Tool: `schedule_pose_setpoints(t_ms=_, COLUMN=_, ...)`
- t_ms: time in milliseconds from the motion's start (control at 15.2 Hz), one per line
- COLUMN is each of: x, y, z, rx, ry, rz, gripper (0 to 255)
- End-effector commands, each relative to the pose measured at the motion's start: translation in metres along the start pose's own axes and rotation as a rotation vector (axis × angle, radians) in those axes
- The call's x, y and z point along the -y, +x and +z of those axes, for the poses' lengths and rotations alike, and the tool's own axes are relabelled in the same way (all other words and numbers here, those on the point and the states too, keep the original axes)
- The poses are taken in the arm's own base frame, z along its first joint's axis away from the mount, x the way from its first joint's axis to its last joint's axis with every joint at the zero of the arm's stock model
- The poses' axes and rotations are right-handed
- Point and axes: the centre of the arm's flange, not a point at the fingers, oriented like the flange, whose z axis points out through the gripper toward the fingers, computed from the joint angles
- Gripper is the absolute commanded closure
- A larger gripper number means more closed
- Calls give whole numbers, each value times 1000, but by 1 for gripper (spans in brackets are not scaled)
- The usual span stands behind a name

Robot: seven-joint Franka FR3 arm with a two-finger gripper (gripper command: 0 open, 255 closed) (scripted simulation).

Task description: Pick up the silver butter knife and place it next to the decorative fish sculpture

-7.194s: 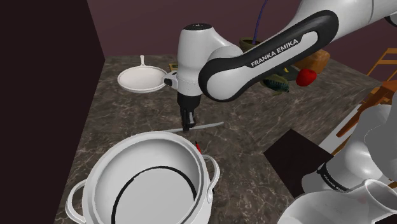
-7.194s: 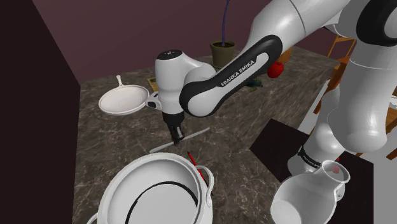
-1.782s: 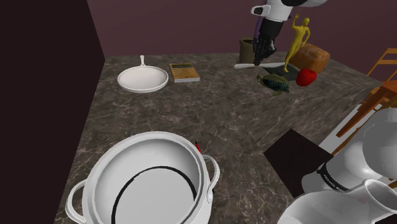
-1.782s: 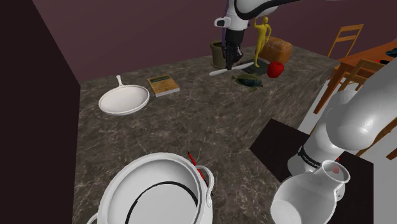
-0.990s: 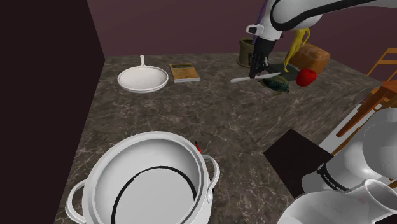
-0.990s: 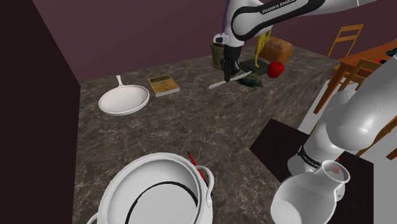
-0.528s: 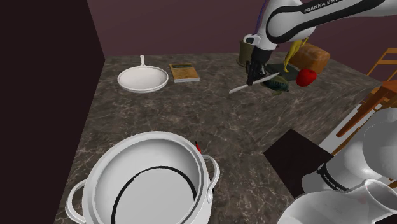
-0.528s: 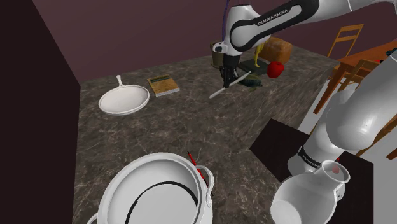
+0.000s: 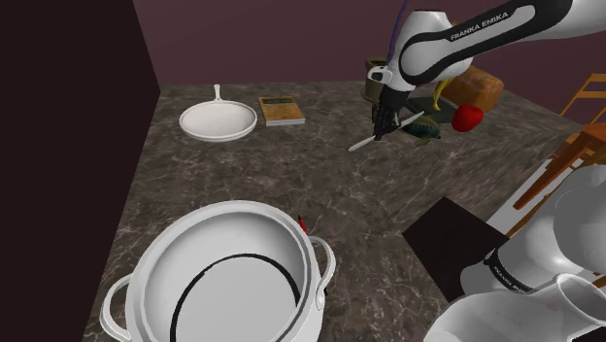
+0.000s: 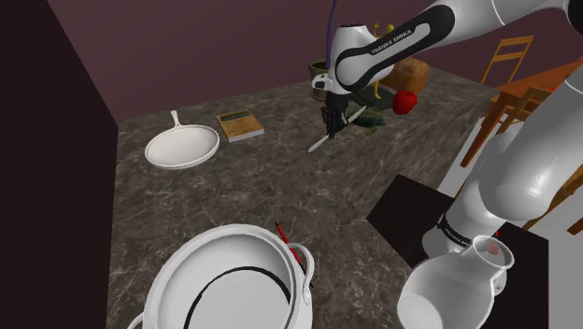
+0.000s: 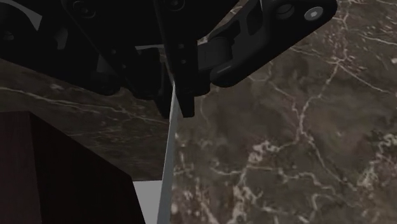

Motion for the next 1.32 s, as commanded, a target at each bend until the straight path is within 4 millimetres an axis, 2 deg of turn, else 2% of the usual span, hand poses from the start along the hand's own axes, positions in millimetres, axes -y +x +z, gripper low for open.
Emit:
schedule_pose_setpoints(t_ms=0, x=0, y=-1, z=10, rx=4, ry=8, rz=1, gripper=255)
schedule_pose_setpoints(t_ms=396, x=0, y=-1, z=10, rx=4, ry=8, rz=1, gripper=255)
schedule_pose_setpoints(t_ms=462, x=0, y=-1, z=9, rx=4, ry=8, rz=1, gripper=0)
schedule_pose_setpoints(t_ms=792, x=0, y=-1, z=10, rx=4, ry=8, rz=1, gripper=0)
schedule_pose_setpoints(t_ms=1056, x=0, y=-1, z=-40, rx=4, ry=8, rz=1, gripper=0)
schedule_pose_setpoints(t_ms=1254, x=0, y=-1, z=-40, rx=4, ry=8, rz=1, gripper=0)
